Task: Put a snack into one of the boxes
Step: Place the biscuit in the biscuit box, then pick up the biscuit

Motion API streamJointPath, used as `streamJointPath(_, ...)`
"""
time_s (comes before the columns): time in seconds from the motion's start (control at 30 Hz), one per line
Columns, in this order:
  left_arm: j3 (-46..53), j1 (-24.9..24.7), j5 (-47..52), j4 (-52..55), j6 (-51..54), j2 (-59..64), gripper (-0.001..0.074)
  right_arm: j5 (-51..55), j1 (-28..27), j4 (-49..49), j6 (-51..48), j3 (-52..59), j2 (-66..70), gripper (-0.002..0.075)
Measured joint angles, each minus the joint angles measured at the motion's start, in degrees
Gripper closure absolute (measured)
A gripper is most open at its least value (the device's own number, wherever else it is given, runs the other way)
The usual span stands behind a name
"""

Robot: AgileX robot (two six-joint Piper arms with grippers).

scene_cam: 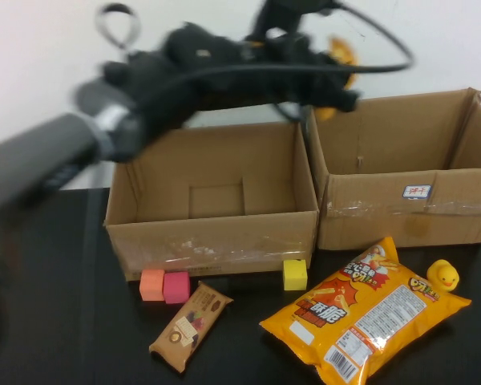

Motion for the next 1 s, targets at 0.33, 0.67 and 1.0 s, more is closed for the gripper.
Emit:
streamJointPath(0.33,-16.6,-3.3,-6.9,-6.4,7.6,18.8,0.0167,0.0,0.0,0.4,0.0,0.0,0.0,0.0727)
streamJointPath(0.67,-17.8,-2.5,20.6,21.8,-4.2,13.3,0.0501,0.6,0.0,0.6,0.0,0.0,0.0,0.0727)
streamJointPath(1.0,-18.6,-1.3,50.0,57.0,-28.9,1.2,0.073,2.4,0.0,0.6,-1.1,0.0,0.0,0.0727)
